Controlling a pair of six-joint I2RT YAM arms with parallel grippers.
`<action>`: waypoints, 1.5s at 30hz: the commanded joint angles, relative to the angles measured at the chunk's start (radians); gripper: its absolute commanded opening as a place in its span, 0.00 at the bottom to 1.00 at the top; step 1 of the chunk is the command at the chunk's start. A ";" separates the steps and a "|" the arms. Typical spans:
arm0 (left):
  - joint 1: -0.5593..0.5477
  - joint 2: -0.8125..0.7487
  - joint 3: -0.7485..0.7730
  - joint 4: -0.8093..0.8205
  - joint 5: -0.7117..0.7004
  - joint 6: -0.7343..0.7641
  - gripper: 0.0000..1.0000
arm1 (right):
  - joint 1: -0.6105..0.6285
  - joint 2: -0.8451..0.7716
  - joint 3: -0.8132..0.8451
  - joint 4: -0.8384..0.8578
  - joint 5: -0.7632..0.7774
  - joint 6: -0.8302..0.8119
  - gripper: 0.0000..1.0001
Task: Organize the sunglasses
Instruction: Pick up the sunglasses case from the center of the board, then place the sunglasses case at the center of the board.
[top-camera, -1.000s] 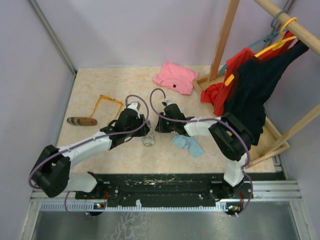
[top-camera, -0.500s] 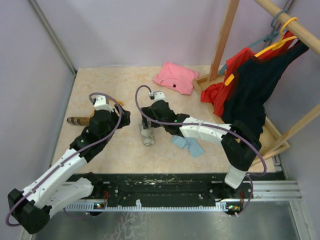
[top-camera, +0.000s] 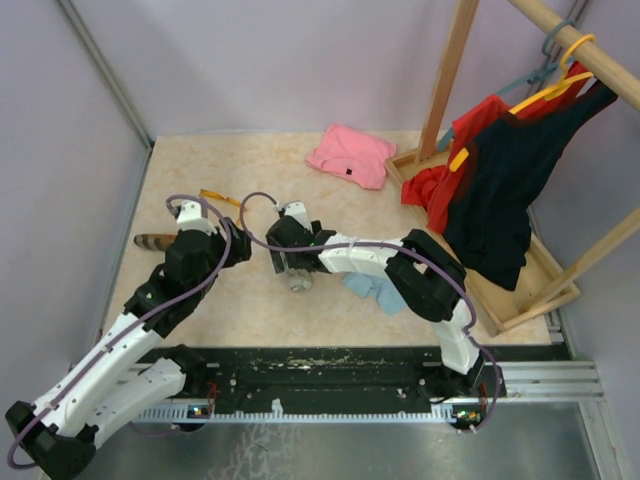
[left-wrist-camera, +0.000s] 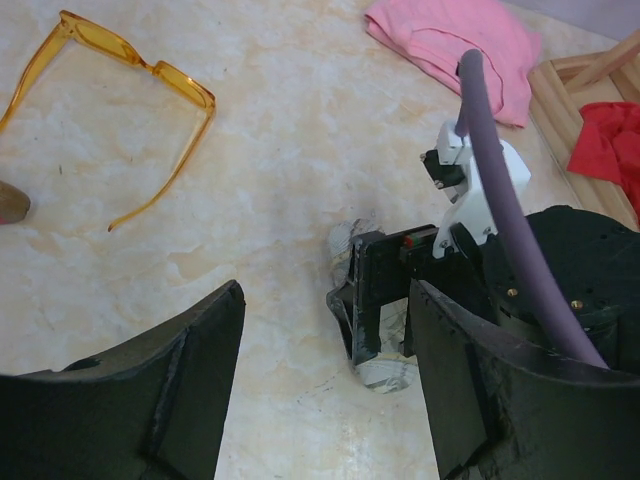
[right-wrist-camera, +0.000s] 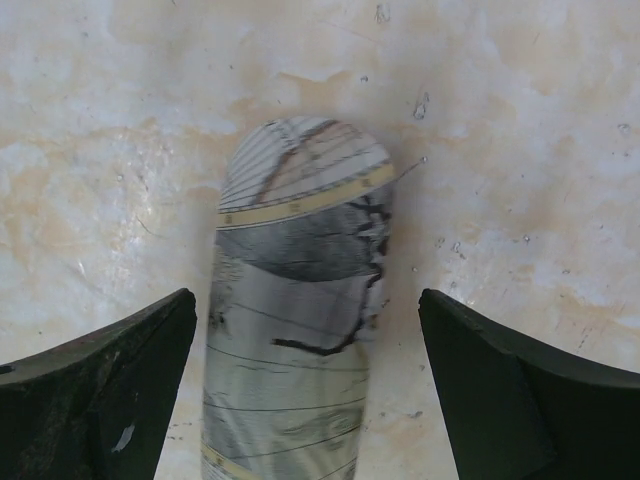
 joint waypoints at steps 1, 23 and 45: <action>0.004 -0.013 -0.016 -0.009 0.028 0.007 0.73 | 0.018 0.008 0.046 -0.019 0.019 0.012 0.94; 0.004 -0.019 -0.025 -0.001 0.033 0.006 0.73 | -0.027 -0.099 -0.001 0.016 0.008 -0.031 0.40; 0.004 0.007 -0.047 -0.005 0.103 -0.006 0.74 | -0.492 -0.040 0.053 0.033 -0.189 -0.324 0.41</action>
